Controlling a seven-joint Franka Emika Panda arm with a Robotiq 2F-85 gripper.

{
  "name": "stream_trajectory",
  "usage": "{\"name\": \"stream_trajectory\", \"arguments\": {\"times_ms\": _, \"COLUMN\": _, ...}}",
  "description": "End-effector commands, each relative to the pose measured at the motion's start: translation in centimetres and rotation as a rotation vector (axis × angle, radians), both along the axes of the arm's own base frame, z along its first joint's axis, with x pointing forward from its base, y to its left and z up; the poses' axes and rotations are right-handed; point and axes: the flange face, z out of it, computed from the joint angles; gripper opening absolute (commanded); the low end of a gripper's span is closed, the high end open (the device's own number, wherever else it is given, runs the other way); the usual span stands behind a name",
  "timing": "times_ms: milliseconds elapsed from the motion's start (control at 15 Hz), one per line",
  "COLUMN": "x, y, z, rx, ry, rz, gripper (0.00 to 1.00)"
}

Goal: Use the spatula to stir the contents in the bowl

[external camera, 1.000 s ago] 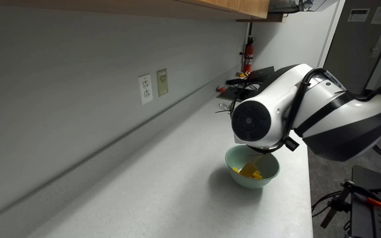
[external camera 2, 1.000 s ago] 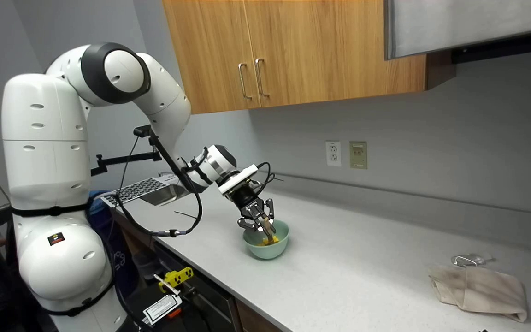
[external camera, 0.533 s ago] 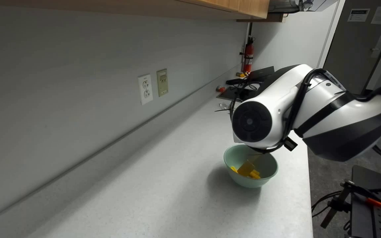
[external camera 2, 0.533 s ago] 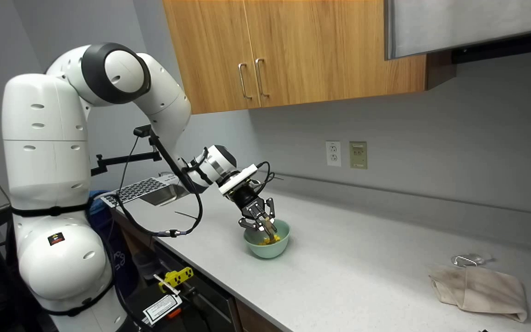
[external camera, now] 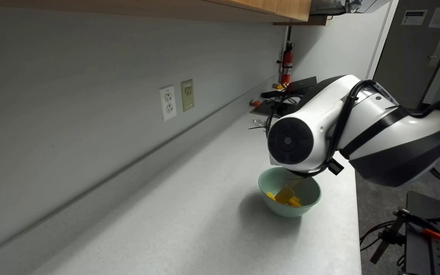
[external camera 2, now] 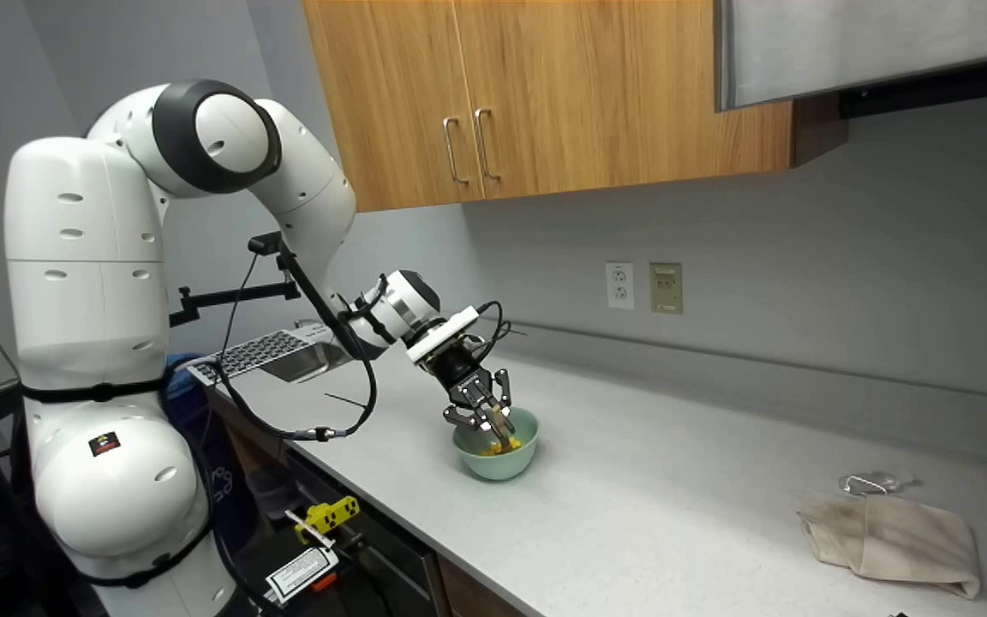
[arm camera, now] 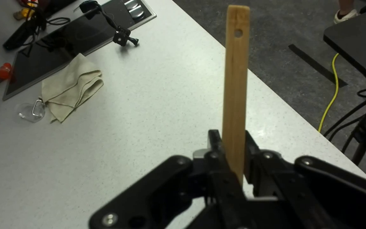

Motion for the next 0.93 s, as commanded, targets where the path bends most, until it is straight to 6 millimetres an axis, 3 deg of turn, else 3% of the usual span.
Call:
{"name": "stream_trajectory", "arguments": {"times_ms": 0, "x": 0.15, "y": 0.13, "z": -0.15, "rx": -0.005, "ry": 0.009, "rz": -0.020, "gripper": 0.04}}
{"name": "stream_trajectory", "arguments": {"times_ms": 867, "x": 0.09, "y": -0.26, "z": 0.30, "rx": -0.080, "ry": 0.115, "rz": 0.003, "gripper": 0.04}}
